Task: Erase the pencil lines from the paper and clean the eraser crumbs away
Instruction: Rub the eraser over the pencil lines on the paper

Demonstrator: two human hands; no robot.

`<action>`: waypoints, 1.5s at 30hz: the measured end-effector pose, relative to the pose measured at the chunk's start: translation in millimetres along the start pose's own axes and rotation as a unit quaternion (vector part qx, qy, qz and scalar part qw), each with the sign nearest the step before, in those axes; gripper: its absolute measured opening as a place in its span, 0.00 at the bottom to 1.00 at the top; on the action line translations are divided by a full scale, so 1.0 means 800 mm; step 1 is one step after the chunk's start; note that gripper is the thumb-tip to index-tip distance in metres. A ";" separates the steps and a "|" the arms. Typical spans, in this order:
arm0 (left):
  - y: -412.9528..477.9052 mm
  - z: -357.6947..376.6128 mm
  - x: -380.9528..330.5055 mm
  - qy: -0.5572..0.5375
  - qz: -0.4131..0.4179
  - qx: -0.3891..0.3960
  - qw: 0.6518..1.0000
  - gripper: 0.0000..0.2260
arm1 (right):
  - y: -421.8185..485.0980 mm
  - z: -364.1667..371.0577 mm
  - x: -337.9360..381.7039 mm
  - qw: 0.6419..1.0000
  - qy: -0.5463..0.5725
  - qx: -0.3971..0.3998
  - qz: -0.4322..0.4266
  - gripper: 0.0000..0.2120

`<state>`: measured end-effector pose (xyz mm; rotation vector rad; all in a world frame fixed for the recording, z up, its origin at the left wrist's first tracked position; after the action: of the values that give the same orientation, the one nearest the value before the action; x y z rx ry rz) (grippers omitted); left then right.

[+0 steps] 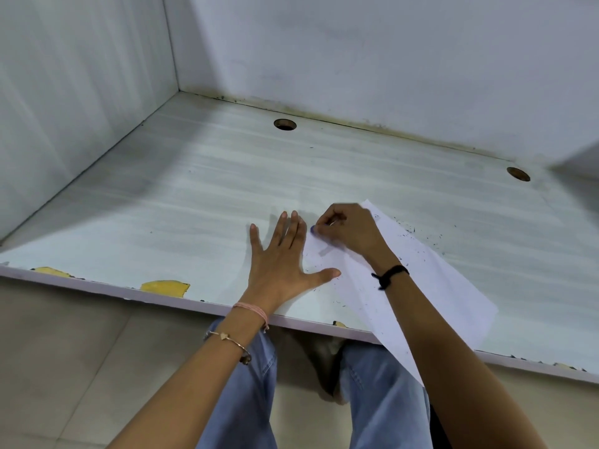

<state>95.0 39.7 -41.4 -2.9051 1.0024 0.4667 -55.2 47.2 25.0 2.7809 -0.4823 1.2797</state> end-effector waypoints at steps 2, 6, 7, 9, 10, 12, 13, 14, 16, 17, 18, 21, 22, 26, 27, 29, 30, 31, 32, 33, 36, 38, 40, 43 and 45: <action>0.000 0.000 0.000 0.001 0.000 -0.001 1.000 0.53 | -0.015 0.006 -0.002 0.997 -0.002 0.075 -0.009 0.04; -0.002 -0.001 0.000 -0.001 -0.003 -0.002 1.000 0.54 | 0.003 0.001 -0.012 0.999 0.027 -0.025 -0.002 0.04; -0.002 -0.001 -0.001 -0.001 -0.005 -0.002 1.000 0.55 | 0.010 -0.001 -0.013 0.999 0.023 -0.044 0.003 0.04; -0.003 -0.003 -0.002 0.000 -0.007 0.000 1.000 0.54 | 0.016 -0.004 -0.013 0.998 0.011 -0.056 0.012 0.03; -0.003 -0.003 -0.003 -0.001 -0.008 0.000 1.000 0.54 | 0.014 -0.005 -0.014 0.998 0.014 -0.060 0.012 0.03; -0.004 -0.004 -0.005 0.003 -0.012 -0.001 1.000 0.53 | 0.002 -0.008 -0.021 0.996 0.038 -0.077 0.014 0.04; -0.005 -0.003 -0.005 0.007 -0.013 -0.001 1.000 0.52 | -0.004 -0.010 -0.028 0.995 0.045 -0.086 0.017 0.04; -0.006 -0.002 -0.006 0.010 -0.014 -0.001 1.000 0.52 | -0.009 -0.011 -0.035 0.995 0.044 -0.089 0.020 0.05; -0.007 -0.001 -0.007 0.010 -0.013 -0.006 1.000 0.51 | -0.017 -0.013 -0.049 0.996 0.029 -0.084 0.023 0.04; -0.007 -0.002 -0.006 0.009 -0.011 -0.009 1.000 0.49 | -0.020 -0.012 -0.052 0.996 0.026 -0.080 0.023 0.03; -0.006 -0.003 -0.007 0.008 -0.005 -0.011 1.000 0.47 | -0.022 -0.012 -0.053 0.997 0.024 -0.077 0.019 0.02; 0.003 -0.006 -0.007 0.002 0.011 0.002 1.000 0.41 | -0.023 -0.013 -0.052 0.998 0.009 -0.059 -0.002 0.01; 0.006 -0.007 -0.007 0.002 0.015 0.010 1.000 0.40 | -0.023 -0.014 -0.052 0.999 0.005 -0.054 -0.005 0.02; 0.014 -0.006 -0.009 0.019 0.011 0.033 0.999 0.42 | -0.020 -0.020 -0.047 0.999 -0.014 -0.043 0.005 0.04; 0.013 -0.005 -0.009 0.022 0.010 0.031 0.999 0.43 | -0.021 -0.019 -0.043 0.999 -0.022 -0.037 0.001 0.05; 0.014 -0.003 -0.008 0.019 0.010 0.022 1.000 0.45 | -0.025 -0.009 -0.034 0.999 -0.027 -0.014 -0.014 0.05; 0.014 -0.001 -0.007 0.019 0.011 0.017 1.000 0.45 | -0.027 -0.004 -0.029 0.999 -0.034 -0.002 -0.025 0.05; 0.015 0.000 -0.007 0.020 0.013 0.014 1.000 0.45 | -0.027 0.000 -0.025 0.998 -0.047 0.005 -0.035 0.04; 0.015 0.000 -0.006 0.018 0.015 0.014 1.000 0.45 | -0.024 0.000 -0.022 0.998 -0.056 0.001 -0.043 0.04; 0.015 0.000 -0.006 0.014 0.016 0.016 1.000 0.45 | -0.017 -0.002 -0.022 0.997 -0.056 -0.013 -0.045 0.04; 0.014 0.001 -0.005 0.006 0.015 0.013 1.000 0.45 | -0.004 -0.011 -0.020 0.996 -0.048 -0.066 -0.032 0.02; 0.015 0.003 -0.005 0.012 0.019 0.008 1.000 0.45 | -0.009 -0.008 -0.016 0.996 -0.072 -0.032 -0.030 0.03; 0.016 0.004 -0.004 0.019 0.021 0.001 1.000 0.46 | -0.021 0.000 -0.010 0.993 -0.105 0.036 -0.035 0.03; 0.015 0.002 -0.005 0.017 0.021 0.013 1.000 0.46 | -0.008 -0.009 -0.012 0.996 -0.080 0.002 -0.026 0.03; 0.014 0.000 -0.006 0.015 0.018 0.016 1.000 0.44 | 0.000 -0.013 -0.010 0.996 -0.078 -0.040 -0.011 0.03</action>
<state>84.4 33.4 -39.6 -2.8784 1.0590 0.4058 -67.9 50.9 25.9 2.8228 -0.4987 1.0183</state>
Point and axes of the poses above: each hand's wrist, its own y-axis towards the middle knuckle, its own z-axis out of the palm, x = y × z, the point moved 1 cm from there along y, towards the middle knuckle, and after that the axes turned 6 degrees about z, right-handed, at the moved point
